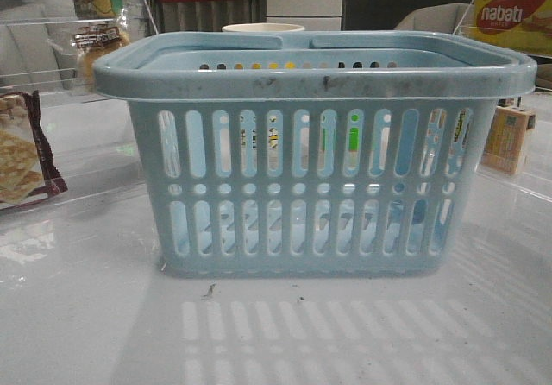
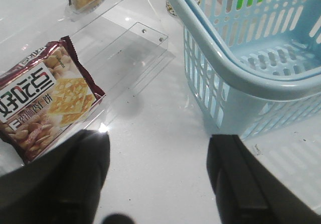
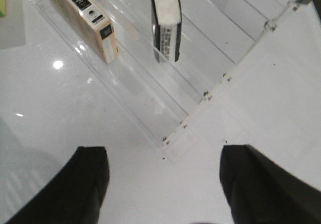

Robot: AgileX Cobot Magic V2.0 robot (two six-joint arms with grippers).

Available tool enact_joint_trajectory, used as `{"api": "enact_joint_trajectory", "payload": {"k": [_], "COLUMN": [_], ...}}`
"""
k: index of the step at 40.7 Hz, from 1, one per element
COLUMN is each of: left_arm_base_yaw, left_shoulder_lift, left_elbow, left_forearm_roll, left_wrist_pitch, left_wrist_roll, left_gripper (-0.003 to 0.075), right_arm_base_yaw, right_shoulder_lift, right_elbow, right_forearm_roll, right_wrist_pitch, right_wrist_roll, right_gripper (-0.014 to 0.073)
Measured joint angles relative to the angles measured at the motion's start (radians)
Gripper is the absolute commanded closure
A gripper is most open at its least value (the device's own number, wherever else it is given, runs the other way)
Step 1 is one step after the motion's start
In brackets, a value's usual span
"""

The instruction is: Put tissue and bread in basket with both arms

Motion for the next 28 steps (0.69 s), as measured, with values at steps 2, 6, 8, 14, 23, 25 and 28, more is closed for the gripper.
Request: {"api": "enact_joint_trajectory", "payload": {"k": [2, 6, 8, 14, 23, 25, 28], "left_arm_base_yaw": [0.0, 0.0, 0.0, 0.0, 0.0, 0.0, 0.0], "left_shoulder_lift": [0.0, 0.0, 0.0, 0.0, 0.0, 0.0, 0.0], "left_elbow": [0.0, 0.0, 0.0, 0.0, 0.0, 0.0, 0.0], "left_forearm_roll": [0.0, 0.0, 0.0, 0.0, 0.0, 0.0, 0.0], "left_wrist_pitch": [0.0, 0.0, 0.0, 0.0, 0.0, 0.0, 0.0], "left_wrist_roll": [0.002, 0.002, 0.002, 0.002, 0.002, 0.002, 0.002], "left_gripper": [0.0268, 0.0269, 0.0269, 0.0269, 0.0269, 0.0269, 0.0269], "right_arm_base_yaw": [0.0, 0.0, 0.0, 0.0, 0.0, 0.0, 0.0], "right_shoulder_lift": [0.056, 0.165, 0.205, 0.321, 0.435, 0.451, 0.468], "right_elbow": [-0.041, -0.116, -0.15, -0.23, -0.298, -0.304, -0.305], "right_forearm_roll": [0.0, 0.0, 0.0, -0.01, -0.046, -0.049, -0.051], "right_wrist_pitch": [0.0, -0.002, -0.004, -0.012, -0.065, -0.08, -0.104], "right_wrist_roll": [0.0, 0.0, 0.0, -0.015, -0.025, -0.025, -0.027], "right_gripper": [0.0022, 0.0022, 0.0022, 0.0022, 0.0022, 0.003, 0.0089]}}
